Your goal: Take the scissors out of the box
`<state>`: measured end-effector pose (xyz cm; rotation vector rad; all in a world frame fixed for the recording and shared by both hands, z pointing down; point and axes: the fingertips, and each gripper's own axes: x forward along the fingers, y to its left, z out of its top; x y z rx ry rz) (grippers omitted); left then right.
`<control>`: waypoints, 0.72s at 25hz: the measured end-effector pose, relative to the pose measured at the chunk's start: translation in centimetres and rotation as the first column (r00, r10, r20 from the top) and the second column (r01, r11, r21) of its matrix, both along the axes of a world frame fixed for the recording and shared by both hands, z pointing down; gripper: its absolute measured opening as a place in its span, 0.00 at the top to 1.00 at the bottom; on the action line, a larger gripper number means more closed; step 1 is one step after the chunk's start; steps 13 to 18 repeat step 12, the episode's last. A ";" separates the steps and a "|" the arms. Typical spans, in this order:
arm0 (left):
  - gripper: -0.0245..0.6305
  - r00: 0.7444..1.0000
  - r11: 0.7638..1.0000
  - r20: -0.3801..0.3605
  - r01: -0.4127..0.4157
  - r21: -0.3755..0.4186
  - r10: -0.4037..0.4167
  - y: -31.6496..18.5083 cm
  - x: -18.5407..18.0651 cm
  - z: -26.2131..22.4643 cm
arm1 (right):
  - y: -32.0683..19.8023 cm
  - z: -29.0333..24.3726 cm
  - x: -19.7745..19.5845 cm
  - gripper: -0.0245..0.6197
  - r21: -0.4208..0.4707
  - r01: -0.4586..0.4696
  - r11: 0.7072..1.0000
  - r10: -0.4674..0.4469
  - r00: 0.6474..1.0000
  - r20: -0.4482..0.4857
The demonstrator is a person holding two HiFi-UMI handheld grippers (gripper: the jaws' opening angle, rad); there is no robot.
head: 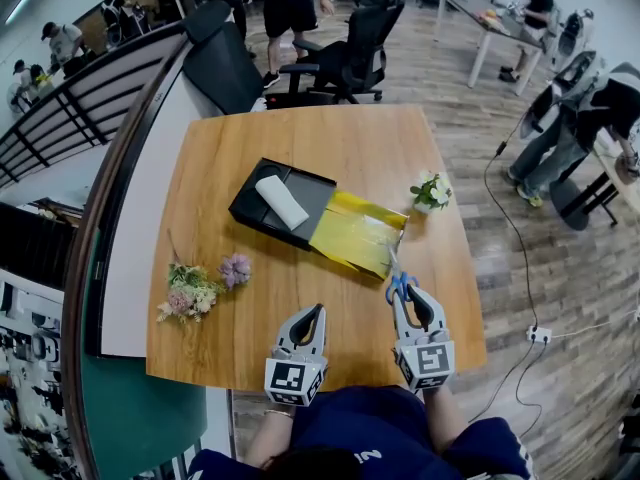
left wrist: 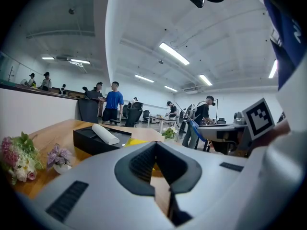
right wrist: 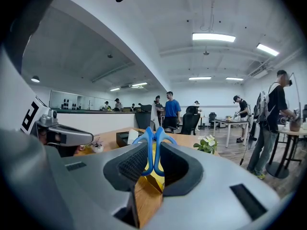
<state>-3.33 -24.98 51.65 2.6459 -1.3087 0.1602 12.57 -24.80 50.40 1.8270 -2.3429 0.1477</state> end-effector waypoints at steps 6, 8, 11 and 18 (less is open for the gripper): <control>0.96 1.000 1.000 0.008 0.005 -0.007 -0.005 -0.2 0.0 0.3 | -0.3 0.1 -0.1 0.82 -0.001 0.002 1.000 -0.002 1.000 -0.002; 0.96 1.000 1.000 0.007 0.009 -0.008 -0.009 -0.2 -0.1 0.3 | -0.3 0.1 -0.1 0.82 -0.002 0.003 1.000 -0.003 1.000 -0.002; 0.96 1.000 1.000 0.007 0.018 -0.005 -0.018 -0.4 -0.2 0.2 | -0.6 -0.1 -0.1 0.82 0.003 0.005 1.000 -0.005 1.000 -0.003; 0.96 1.000 1.000 0.007 0.021 -0.003 -0.021 -0.5 -0.3 0.1 | -0.7 -0.2 -0.1 0.82 0.006 0.005 1.000 -0.005 1.000 -0.004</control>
